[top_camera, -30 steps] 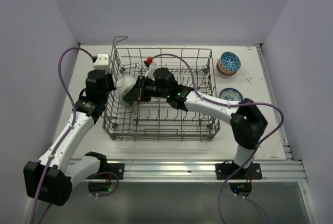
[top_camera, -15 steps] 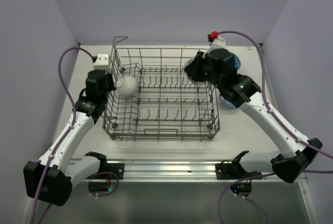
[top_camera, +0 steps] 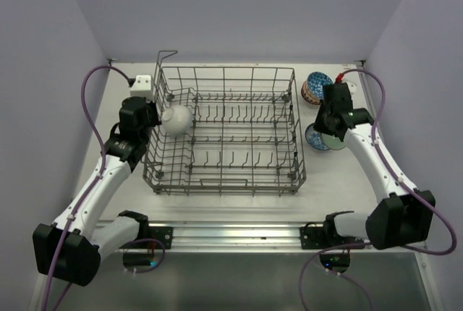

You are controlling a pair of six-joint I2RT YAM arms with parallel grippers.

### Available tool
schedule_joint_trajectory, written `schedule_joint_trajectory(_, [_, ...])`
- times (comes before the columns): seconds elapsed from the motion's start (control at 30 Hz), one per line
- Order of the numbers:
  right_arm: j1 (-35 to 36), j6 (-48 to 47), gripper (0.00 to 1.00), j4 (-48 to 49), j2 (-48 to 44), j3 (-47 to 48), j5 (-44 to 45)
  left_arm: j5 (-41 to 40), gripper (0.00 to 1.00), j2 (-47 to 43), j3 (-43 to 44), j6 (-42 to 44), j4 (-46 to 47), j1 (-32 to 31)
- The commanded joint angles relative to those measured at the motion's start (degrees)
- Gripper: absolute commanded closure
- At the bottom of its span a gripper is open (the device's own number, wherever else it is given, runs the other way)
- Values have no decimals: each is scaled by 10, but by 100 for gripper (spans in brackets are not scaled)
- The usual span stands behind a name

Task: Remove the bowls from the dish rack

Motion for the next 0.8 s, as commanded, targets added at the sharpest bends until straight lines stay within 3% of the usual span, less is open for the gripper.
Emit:
schedule_joint_trajectory(0.0, [-14,-49,100,24,34,13,-11,-14,100,-10,-1,1,-4,-6])
schedule_joint_trajectory(0.3, [-19,-89,100,17,137,50,-11,-7,100,-10,0,2,-5,-6])
schedule_joint_trajectory(0.77, [-19,-99,100,27,221,73,-16,-6,100,-11,0,3,-5,-6])
